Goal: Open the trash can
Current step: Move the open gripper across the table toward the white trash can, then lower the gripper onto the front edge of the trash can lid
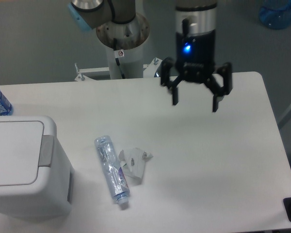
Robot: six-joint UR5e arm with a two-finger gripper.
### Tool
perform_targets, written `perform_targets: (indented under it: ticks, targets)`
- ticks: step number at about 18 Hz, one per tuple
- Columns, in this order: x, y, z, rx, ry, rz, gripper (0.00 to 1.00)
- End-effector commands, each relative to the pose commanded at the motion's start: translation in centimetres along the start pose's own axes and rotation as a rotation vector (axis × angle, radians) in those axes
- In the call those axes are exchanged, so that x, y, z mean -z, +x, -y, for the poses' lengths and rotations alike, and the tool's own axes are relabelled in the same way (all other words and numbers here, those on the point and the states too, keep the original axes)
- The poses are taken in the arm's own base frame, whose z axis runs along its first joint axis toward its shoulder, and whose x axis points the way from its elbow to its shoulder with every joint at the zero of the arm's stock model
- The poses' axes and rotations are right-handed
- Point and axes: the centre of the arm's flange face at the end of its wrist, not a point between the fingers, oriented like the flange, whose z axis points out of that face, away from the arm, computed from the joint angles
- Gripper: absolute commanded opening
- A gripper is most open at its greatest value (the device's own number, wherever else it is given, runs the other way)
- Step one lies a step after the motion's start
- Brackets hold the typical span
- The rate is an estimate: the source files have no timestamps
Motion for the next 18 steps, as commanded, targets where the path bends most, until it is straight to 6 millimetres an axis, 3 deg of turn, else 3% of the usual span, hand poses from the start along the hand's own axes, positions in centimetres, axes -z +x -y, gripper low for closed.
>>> perform_targets:
  ticks: [5, 10, 18]
  targets:
    - [-1.5, 5.7, 3.4, 0.121, 0.027, -0.087, 1.0]
    - [-2.2, 8.8, 4.9, 0.224, 0.04, -0.165, 1.0]
    - [-4.1, 13.3, 6.6, 0.245, 0.04, -0.213, 1.0]
